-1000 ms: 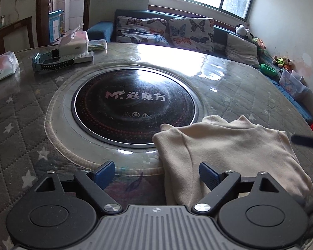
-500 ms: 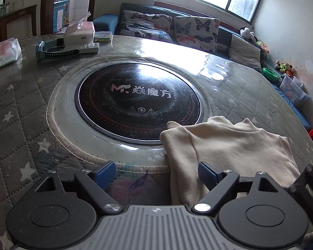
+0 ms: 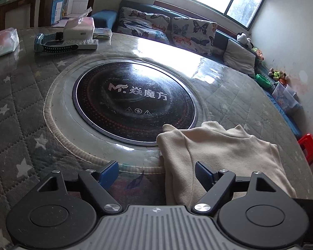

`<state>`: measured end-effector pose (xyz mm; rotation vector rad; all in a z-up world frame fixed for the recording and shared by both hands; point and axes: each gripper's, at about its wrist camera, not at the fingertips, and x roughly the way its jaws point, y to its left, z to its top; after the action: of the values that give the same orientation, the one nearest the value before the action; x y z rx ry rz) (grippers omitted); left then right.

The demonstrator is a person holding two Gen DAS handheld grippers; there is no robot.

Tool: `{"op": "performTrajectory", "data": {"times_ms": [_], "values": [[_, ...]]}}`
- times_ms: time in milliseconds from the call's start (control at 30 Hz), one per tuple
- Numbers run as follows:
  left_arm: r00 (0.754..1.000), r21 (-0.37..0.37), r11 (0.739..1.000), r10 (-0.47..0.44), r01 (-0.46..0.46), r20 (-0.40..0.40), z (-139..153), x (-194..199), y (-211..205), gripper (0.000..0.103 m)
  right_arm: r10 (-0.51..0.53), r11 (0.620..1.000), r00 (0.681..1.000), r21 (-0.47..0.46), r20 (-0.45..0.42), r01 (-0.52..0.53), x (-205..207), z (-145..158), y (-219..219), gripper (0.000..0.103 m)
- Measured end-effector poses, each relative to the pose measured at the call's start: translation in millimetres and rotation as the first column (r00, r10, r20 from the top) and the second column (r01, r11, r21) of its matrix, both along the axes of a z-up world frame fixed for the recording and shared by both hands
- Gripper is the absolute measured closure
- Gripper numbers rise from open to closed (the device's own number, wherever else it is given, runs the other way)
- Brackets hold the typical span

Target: Fold clothes

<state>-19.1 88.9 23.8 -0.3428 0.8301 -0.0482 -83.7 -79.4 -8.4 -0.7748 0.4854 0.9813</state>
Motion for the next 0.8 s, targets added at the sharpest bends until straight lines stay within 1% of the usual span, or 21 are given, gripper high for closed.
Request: {"op": "performTrajectory", "data": {"times_ms": [33,133,233,433,600,667,733,767,800], "values": [[1.0,-0.012,1.0,0.003,-0.003,-0.001,0.7,-0.3,1.4,0.021,-0.013,1.0,1.0,0.003,-0.003,0.013,1.7,0.0,0.4,0.076],[1.0,-0.054,0.998,0.019,-0.02,-0.008,2.7,-1.5,5.4,0.021,-0.043,0.998,0.998,0.041,-0.037,0.045,10.0,3.4,-3.7,0.085],[0.999,-0.13,0.991,0.037,-0.039,-0.021,2.6,-2.1,9.4,0.021,-0.067,0.993,0.994,0.089,-0.083,0.075,18.1,9.5,-10.3,0.092],[0.997,-0.262,0.963,0.053,-0.066,-0.056,-1.2,-2.5,10.2,0.021,-0.101,0.972,0.979,0.193,-0.18,0.136,33.8,25.1,-28.0,0.094],[0.993,-0.354,0.93,0.069,-0.1,-0.098,-9.5,1.5,9.8,0.021,-0.121,0.947,0.968,0.266,-0.218,0.179,40.7,37.2,-45.5,0.094],[0.991,-0.403,0.909,0.07,-0.11,-0.114,-13.1,3.1,10.8,0.025,-0.124,0.939,0.965,0.286,-0.233,0.19,44.7,40.3,-55.2,0.094],[0.989,-0.452,0.884,0.067,-0.119,-0.129,-17.3,4.6,11.5,0.03,-0.121,0.936,0.965,0.296,-0.231,0.188,37.6,43.5,-61.9,0.094],[0.989,-0.468,0.875,0.065,-0.121,-0.134,-19.4,5.4,11.7,0.034,-0.119,0.935,0.966,0.301,-0.229,0.187,34.0,44.8,-65.7,0.094],[0.989,-0.478,0.87,0.064,-0.122,-0.135,-20.8,5.8,11.5,0.036,-0.117,0.934,0.966,0.305,-0.229,0.185,33.7,45.5,-67.2,0.095]]}}
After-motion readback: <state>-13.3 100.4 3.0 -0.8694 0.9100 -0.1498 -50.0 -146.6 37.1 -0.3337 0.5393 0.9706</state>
